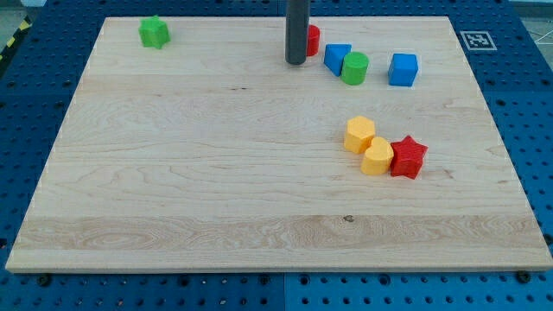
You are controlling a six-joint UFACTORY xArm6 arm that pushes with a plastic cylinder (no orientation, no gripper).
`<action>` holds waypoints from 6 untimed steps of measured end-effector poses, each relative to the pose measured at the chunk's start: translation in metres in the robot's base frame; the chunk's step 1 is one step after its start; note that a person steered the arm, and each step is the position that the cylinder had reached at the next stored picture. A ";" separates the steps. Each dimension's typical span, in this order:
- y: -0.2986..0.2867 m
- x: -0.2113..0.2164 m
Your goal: Slide red circle slightly left
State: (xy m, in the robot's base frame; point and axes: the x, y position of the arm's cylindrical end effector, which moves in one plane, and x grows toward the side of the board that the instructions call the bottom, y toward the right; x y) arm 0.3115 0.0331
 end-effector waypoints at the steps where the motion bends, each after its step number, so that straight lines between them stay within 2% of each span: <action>1: 0.054 0.007; 2: 0.084 -0.018; 3: 0.082 -0.037; 6: -0.004 -0.059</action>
